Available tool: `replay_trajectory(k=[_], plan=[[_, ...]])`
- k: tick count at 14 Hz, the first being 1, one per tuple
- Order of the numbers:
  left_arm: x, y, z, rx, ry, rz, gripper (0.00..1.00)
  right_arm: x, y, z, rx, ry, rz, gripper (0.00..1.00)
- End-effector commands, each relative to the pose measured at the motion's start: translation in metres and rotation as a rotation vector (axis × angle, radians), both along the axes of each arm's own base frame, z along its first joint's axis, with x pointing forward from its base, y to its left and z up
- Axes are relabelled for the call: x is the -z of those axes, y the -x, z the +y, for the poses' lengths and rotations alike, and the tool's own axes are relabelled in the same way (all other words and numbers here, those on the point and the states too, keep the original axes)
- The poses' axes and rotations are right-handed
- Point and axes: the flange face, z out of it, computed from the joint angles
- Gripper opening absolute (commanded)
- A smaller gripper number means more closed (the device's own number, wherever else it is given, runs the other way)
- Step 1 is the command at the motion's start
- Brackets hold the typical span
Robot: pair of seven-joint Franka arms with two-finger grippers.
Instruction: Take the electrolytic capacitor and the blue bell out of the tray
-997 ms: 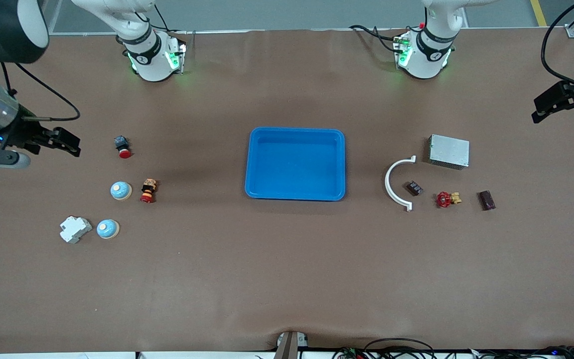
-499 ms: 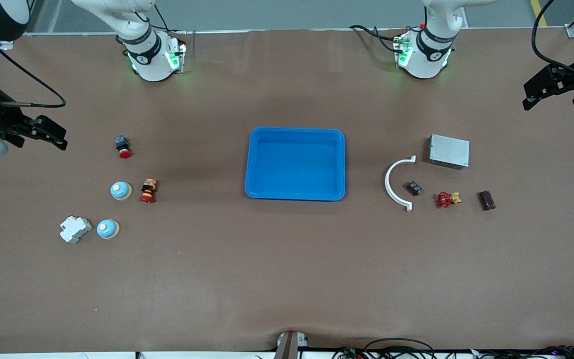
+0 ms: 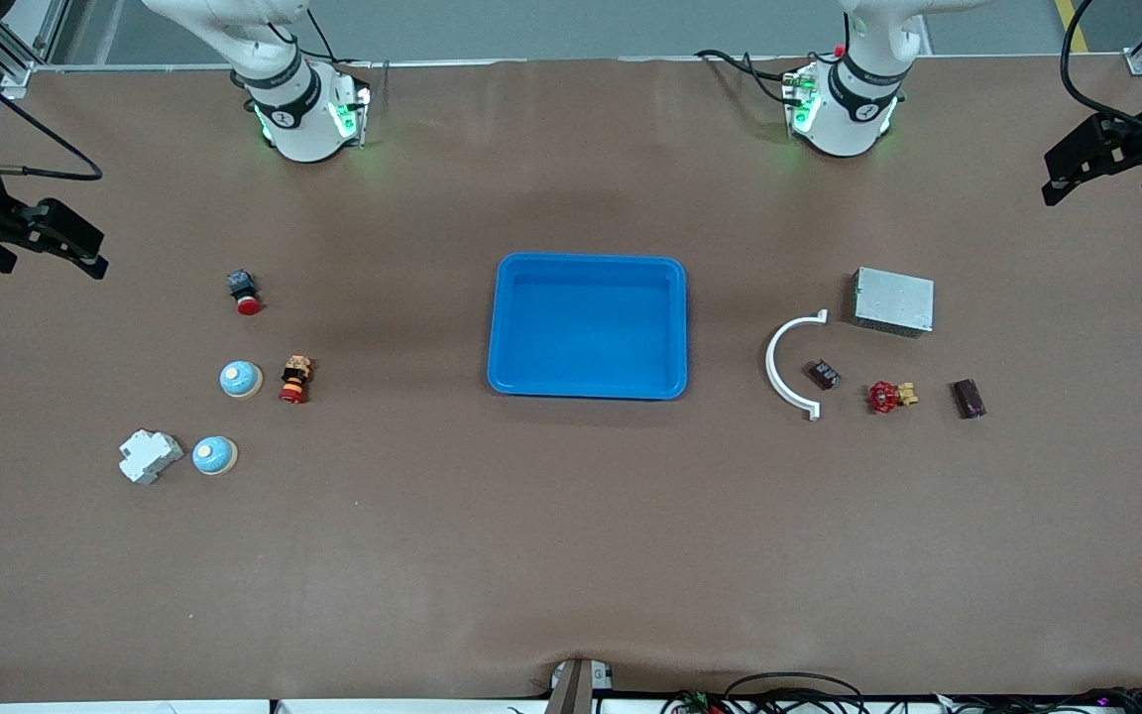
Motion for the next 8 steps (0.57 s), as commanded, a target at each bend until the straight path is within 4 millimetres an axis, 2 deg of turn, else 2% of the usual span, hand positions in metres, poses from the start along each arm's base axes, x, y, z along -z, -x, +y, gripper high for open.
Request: replay_trajectory(k=[1,5,8], plan=[[0.002,0.006,-0.001,0.006,0.004,0.008,1.00,-0.005,0.004,0.003,0.013,-0.013,0.002,1.00],[-0.001,0.005,-0.005,0.010,0.005,0.000,1.00,-0.005,0.009,0.004,0.022,-0.090,0.043,1.00],[-0.002,0.005,-0.009,0.015,0.009,0.000,1.00,-0.018,0.012,0.004,0.019,-0.090,0.046,1.00]])
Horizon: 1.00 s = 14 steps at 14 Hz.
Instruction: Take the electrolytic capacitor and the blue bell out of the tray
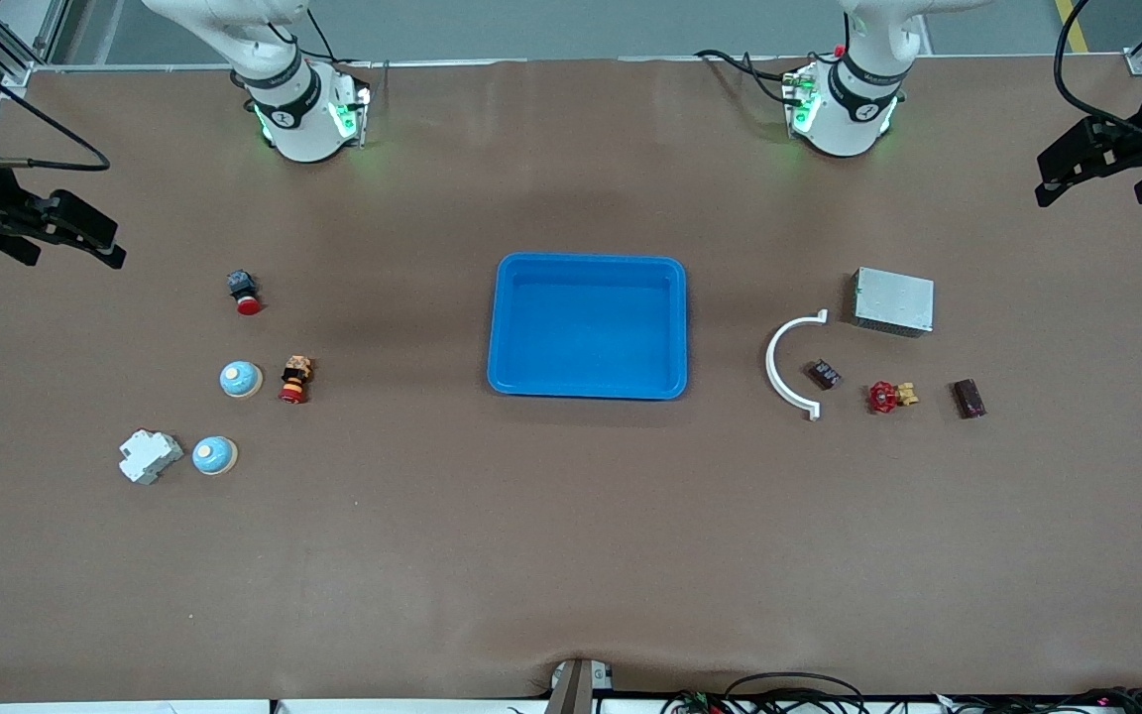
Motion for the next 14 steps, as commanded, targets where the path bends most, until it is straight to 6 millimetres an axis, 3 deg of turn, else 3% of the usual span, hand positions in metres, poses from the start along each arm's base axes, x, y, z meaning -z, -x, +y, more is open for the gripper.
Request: replay_trajectory(k=[1,5,14], plan=[[-0.0131,0.0042,-0.0044,0.005,0.005,-0.023,1.00,-0.0157,0.0060,-0.0002,0.015,-0.017,-0.002,1.00],[-0.0159,0.0016,0.0050,-0.013,0.000,-0.015,1.00,-0.0189,0.0082,-0.0001,0.009,-0.017,0.007,1.00],[-0.0143,0.0078,-0.0005,0.006,-0.022,0.024,1.00,-0.0174,0.0077,0.0003,0.007,-0.006,0.010,1.00]])
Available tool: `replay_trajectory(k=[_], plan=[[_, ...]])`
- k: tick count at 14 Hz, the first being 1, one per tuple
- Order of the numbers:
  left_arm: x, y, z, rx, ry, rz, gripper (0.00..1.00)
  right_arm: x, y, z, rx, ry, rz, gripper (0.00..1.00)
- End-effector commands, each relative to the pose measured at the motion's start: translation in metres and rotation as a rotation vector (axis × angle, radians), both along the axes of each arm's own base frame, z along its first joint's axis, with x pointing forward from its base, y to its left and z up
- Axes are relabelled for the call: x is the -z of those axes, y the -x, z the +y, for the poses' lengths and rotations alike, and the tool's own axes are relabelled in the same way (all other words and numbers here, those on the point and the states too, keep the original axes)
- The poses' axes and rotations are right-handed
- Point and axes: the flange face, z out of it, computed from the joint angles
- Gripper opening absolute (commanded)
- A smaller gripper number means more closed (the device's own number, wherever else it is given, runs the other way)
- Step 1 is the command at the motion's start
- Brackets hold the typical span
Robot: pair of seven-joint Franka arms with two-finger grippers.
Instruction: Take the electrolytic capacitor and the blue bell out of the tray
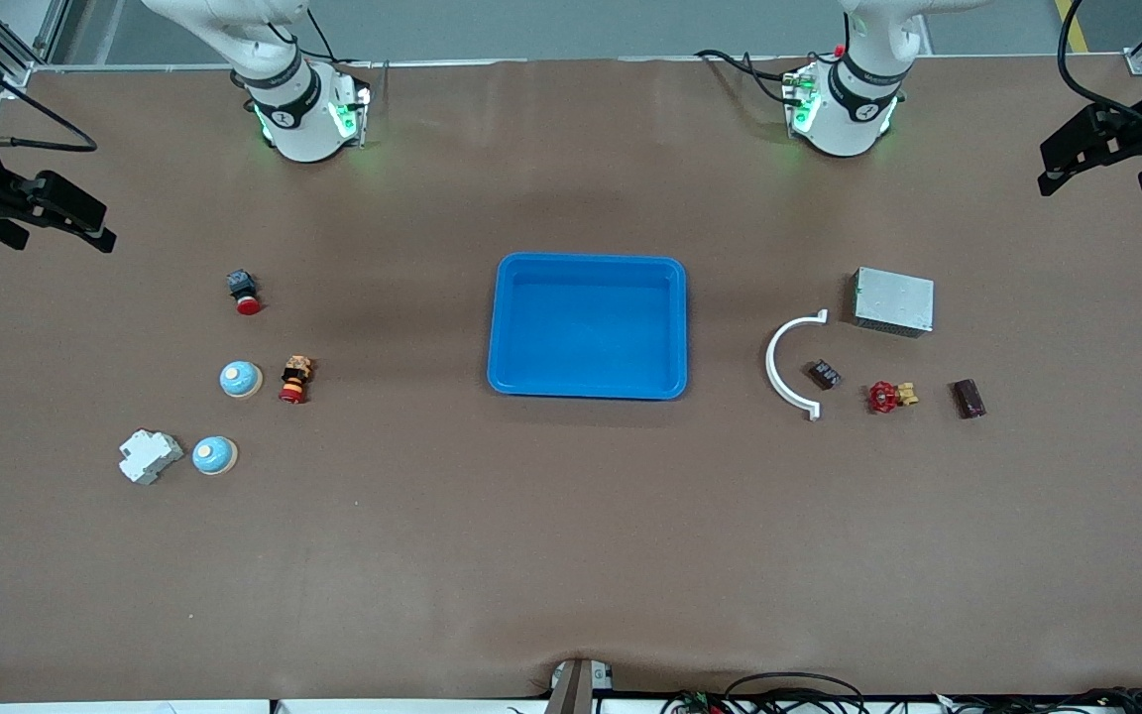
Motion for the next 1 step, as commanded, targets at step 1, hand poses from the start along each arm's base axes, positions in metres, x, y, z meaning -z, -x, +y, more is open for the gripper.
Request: replay_trajectory(k=[1], plan=[[-0.0064,0.0031,-0.0007,0.009,-0.017,0.009,1.00,-0.0053,0.0032,-0.0001,0.006,-0.002,0.001,1.00]])
